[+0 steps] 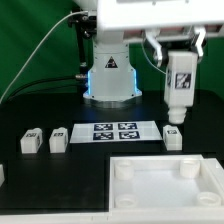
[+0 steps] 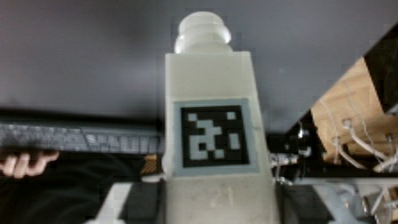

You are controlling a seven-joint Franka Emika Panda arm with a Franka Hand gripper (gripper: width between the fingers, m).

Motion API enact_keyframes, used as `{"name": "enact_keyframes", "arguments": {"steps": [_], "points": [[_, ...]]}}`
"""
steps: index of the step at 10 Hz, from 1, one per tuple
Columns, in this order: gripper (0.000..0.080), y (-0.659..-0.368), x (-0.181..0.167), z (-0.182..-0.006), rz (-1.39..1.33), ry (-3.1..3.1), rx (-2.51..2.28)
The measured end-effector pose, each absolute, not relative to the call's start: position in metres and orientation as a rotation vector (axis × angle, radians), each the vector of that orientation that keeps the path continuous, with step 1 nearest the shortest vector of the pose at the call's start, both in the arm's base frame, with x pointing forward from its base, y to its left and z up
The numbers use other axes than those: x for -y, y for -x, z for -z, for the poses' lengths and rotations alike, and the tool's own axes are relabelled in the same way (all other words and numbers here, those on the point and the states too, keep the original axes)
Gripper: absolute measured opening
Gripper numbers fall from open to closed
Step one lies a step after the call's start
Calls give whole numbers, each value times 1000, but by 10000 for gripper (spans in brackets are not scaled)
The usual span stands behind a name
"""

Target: Assemble one leg

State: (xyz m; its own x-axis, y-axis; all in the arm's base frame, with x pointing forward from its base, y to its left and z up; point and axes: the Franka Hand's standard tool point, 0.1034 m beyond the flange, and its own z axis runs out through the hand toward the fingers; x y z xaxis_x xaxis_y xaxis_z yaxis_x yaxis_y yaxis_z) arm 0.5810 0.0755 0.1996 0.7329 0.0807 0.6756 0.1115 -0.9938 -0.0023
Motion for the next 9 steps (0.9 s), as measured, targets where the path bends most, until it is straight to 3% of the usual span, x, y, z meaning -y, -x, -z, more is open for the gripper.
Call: {"name": "enact_keyframes", "arguments": {"steps": [2, 5, 7, 9], "points": [[292, -582, -78, -202, 1087, 2891, 165], [292, -611, -91, -173, 1064, 2873, 182], [292, -625, -104, -144, 1022, 2866, 173], [292, -632, -109, -130, 1007, 2863, 172]]}}
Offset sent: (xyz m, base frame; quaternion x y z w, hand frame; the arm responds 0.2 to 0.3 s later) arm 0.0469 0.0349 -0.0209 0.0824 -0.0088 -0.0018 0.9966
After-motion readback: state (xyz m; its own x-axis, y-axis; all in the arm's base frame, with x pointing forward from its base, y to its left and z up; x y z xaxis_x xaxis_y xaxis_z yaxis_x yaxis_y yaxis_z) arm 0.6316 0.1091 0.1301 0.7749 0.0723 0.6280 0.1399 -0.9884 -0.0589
